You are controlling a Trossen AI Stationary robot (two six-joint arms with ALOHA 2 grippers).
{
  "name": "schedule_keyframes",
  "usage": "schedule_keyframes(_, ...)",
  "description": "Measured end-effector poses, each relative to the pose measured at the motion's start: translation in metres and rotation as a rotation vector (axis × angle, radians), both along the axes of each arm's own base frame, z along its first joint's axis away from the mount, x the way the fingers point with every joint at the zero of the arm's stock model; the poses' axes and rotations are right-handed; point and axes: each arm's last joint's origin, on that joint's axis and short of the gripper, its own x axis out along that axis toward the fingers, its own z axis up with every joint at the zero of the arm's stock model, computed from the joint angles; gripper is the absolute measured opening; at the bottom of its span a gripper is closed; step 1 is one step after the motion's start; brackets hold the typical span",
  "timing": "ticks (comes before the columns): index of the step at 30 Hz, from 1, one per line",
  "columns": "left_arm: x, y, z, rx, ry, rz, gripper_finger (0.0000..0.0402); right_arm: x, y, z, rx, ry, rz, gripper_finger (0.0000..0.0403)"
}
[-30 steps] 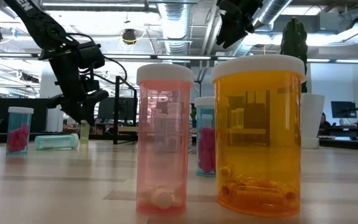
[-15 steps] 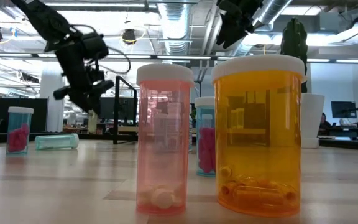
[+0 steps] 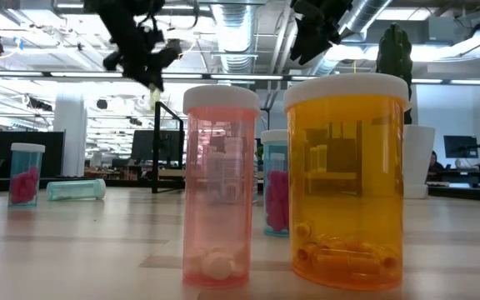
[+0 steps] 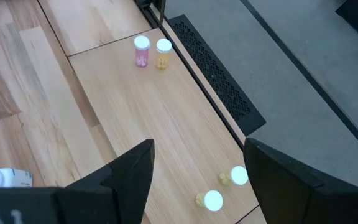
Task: Pick and place medicine bottles onto shelf by color
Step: Put the yellow pill bottle on the shelf
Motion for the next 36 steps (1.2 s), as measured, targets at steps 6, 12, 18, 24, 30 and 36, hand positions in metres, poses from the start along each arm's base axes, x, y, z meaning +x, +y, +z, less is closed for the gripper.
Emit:
schedule_keyframes(6, 0.021, -0.02, 0.011, 0.015, -0.04, -0.102, 0.0106, 0.0, 0.0, 0.0, 0.0, 0.0, 0.0, 0.027)
schedule_keyframes(12, 0.055, -0.03, 0.001, -0.01, -0.016, -0.171, 0.0106, 0.0, 0.0, 0.0, 0.0, 0.0, 0.0, 0.027)
schedule_keyframes(18, 0.09, -0.027, -0.014, -0.088, 0.016, -0.22, 0.0106, 0.0, 0.0, 0.0, 0.0, 0.0, 0.0, 0.027)
schedule_keyframes(24, 0.114, -0.02, -0.048, -0.18, 0.052, -0.231, 0.0106, 0.0, 0.0, 0.0, 0.0, 0.0, 0.0, 0.027)
schedule_keyframes(30, 0.128, -0.015, -0.07, -0.206, 0.077, -0.224, 0.0106, 0.0, 0.0, 0.0, 0.0, 0.0, 0.0, 0.027)
schedule_keyframes(36, 0.138, -0.009, -0.084, -0.18, 0.078, -0.185, 0.0106, 0.0, 0.0, 0.0, 0.0, 0.0, 0.0, 0.027)
